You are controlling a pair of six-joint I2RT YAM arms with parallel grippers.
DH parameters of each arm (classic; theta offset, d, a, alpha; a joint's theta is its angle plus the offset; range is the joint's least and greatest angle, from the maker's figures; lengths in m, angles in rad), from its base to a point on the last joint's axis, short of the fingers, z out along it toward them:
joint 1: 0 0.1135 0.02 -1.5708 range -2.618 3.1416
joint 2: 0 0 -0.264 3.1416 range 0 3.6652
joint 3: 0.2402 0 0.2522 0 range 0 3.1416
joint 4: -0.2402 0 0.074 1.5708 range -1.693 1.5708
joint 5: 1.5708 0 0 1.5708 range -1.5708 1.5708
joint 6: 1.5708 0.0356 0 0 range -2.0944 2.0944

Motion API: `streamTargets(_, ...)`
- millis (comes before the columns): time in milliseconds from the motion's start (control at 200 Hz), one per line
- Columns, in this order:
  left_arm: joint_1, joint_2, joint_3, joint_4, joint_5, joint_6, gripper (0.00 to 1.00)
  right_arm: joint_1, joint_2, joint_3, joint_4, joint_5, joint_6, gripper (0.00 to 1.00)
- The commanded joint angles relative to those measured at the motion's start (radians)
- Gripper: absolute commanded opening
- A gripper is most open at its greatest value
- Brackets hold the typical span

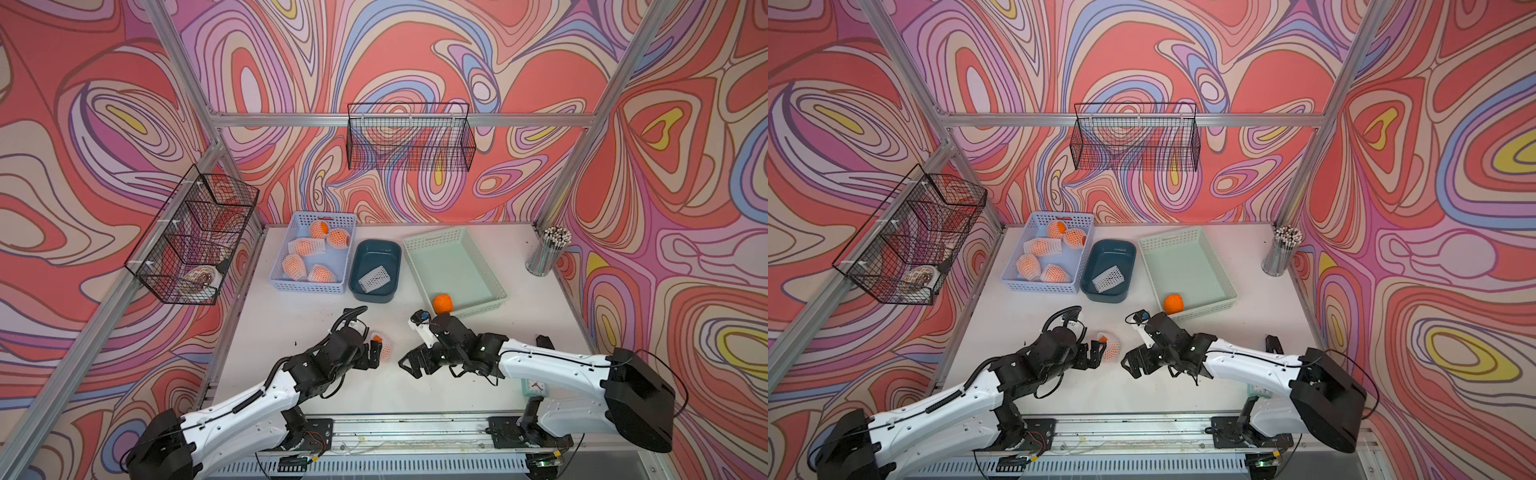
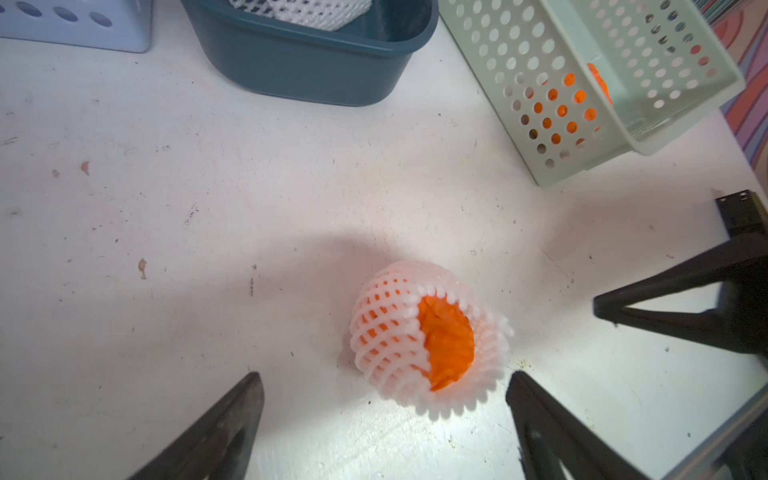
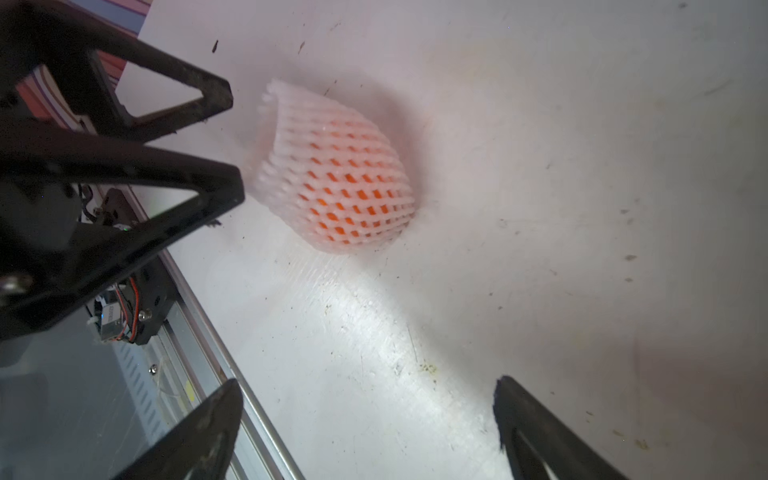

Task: Remove foam nets from oranges
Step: Remove the foam net from the orange.

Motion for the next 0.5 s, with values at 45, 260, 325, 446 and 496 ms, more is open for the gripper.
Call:
streamTargets(45,0.022,-0.148,-0.052,-0.053,0.002,-0.065,0.91,0.066,0.094,0.056,0.1,0.078,-0.088,0.95)
streamTargets(260,0.033,-0.305,-0.087,-0.153,-0.02,-0.081,0.89,0.112,0.214,0.135,0.134,0.181,-0.161,0.93)
streamTargets(325,0.033,-0.33,-0.098,-0.164,-0.025,-0.082,0.88,0.113,0.23,0.141,0.153,0.203,-0.17,0.92)
streamTargets(446,0.032,-0.362,-0.13,-0.146,-0.02,-0.078,0.88,0.111,0.251,0.154,0.16,0.236,-0.184,0.92)
streamTargets(496,0.033,-0.367,-0.147,-0.125,-0.018,-0.074,0.88,0.112,0.258,0.157,0.165,0.247,-0.188,0.91)
